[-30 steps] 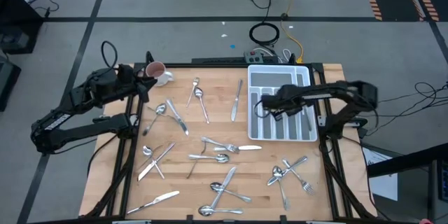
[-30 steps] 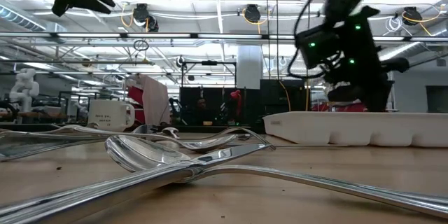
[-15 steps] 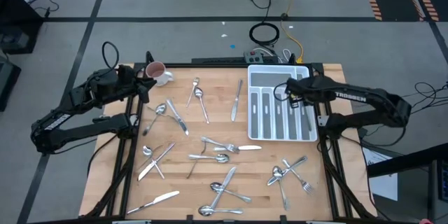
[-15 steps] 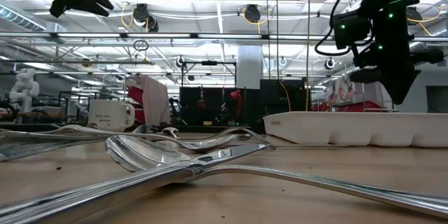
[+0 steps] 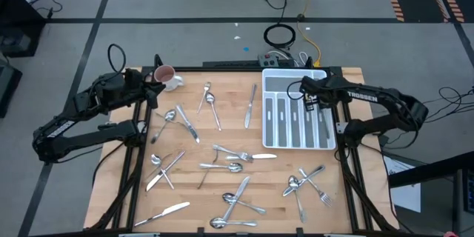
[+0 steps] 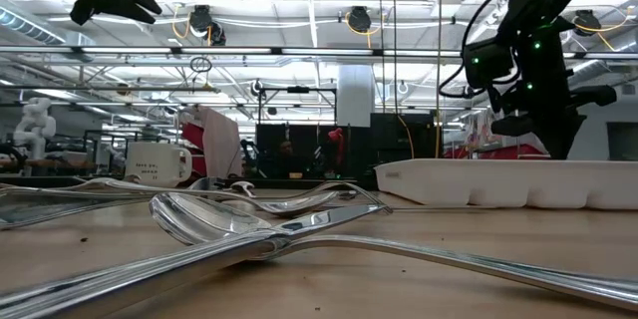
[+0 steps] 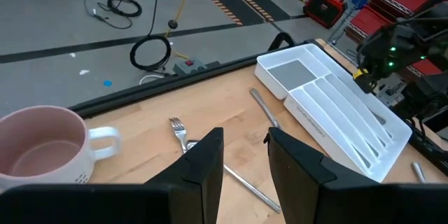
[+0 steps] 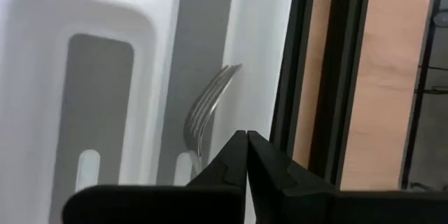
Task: Sort silverware
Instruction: Put the fork in the right section of the silverware tray
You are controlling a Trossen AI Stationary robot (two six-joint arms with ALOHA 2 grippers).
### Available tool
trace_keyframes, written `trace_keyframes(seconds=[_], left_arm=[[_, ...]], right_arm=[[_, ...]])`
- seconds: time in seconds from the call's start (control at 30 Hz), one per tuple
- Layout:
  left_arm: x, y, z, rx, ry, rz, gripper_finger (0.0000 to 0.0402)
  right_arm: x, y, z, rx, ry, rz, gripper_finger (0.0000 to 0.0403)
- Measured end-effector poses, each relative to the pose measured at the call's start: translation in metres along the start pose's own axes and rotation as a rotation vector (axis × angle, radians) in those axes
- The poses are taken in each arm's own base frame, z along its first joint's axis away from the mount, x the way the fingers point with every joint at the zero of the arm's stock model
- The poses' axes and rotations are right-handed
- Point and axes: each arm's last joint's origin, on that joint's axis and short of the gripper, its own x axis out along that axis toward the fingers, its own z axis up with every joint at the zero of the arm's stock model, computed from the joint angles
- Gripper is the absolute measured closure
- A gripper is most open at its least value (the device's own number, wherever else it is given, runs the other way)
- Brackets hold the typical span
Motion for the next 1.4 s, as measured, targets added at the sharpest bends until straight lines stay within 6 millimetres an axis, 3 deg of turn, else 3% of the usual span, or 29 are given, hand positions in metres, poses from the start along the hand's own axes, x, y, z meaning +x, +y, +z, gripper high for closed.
trace_keyframes(seconds=[0.3, 0.63, 1.03, 1.4], left_arm=[[0.000, 0.000, 0.000, 0.000, 0.000, 0.001, 0.0284], [0.000, 0.000, 0.000, 0.000, -0.003, 0.004, 0.0284], [0.000, 0.000, 0.000, 0.000, -0.007, 0.014, 0.0284], [0.000, 0.000, 0.000, 0.002, -0.007, 0.014, 0.0284]], right_arm=[[0.011, 0.007, 0.002, -0.020, 0.023, -0.022, 0.0403], [0.036, 0.010, -0.018, -0.018, 0.091, 0.032, 0.0403], [0.019, 0.019, -0.004, -0.062, 0.025, 0.115, 0.0403], [0.017, 0.020, -0.001, -0.097, 0.007, 0.134, 0.0403]])
